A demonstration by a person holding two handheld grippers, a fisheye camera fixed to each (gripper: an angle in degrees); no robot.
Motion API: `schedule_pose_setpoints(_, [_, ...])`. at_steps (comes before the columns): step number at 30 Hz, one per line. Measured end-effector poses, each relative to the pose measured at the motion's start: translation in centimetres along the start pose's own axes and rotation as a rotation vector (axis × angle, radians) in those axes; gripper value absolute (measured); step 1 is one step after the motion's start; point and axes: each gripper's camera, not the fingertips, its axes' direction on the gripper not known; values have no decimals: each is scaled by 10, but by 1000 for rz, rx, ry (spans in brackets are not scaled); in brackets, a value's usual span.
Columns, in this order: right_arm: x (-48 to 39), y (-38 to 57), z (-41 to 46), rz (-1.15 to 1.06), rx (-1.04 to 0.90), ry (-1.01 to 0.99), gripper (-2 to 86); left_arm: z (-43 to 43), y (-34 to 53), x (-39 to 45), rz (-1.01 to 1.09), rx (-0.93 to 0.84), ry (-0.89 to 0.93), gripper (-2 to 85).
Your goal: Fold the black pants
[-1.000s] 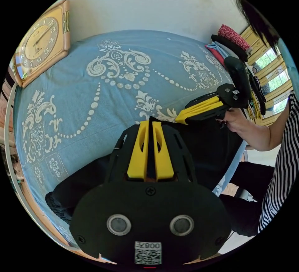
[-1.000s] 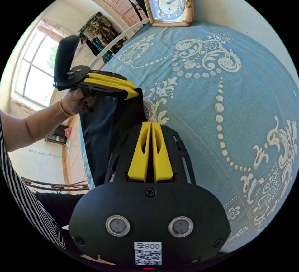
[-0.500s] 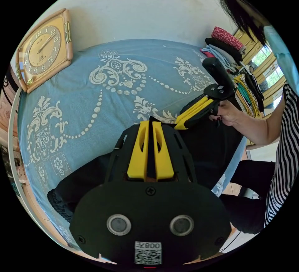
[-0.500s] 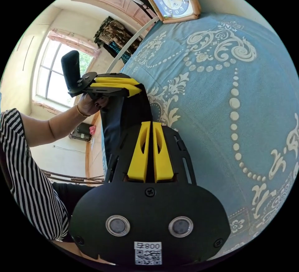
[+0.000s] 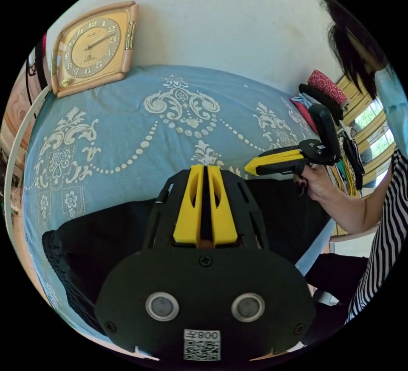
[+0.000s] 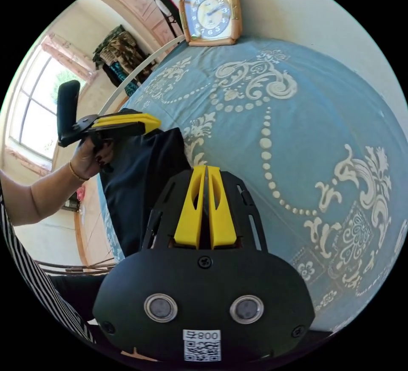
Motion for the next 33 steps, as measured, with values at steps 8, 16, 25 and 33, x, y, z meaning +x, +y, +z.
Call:
schedule_pose_setpoints(8, [-41, 82, -42, 36, -109, -11, 1, 102, 48, -19, -14, -141, 41, 2])
schedule_pose_setpoints(16, [-63, 127, -78, 93, -47, -62, 1, 182, 81, -32, -34, -235, 55, 2])
schedule_pose_setpoints(25, [-75, 237, -183, 368, -23, -48, 5, 284, 90, 32, 68, -280, 374, 10])
schedule_pose_setpoints(33, [-75, 402, -294, 886, 88, 61, 45, 452, 71, 200, 526, -467, 695, 50])
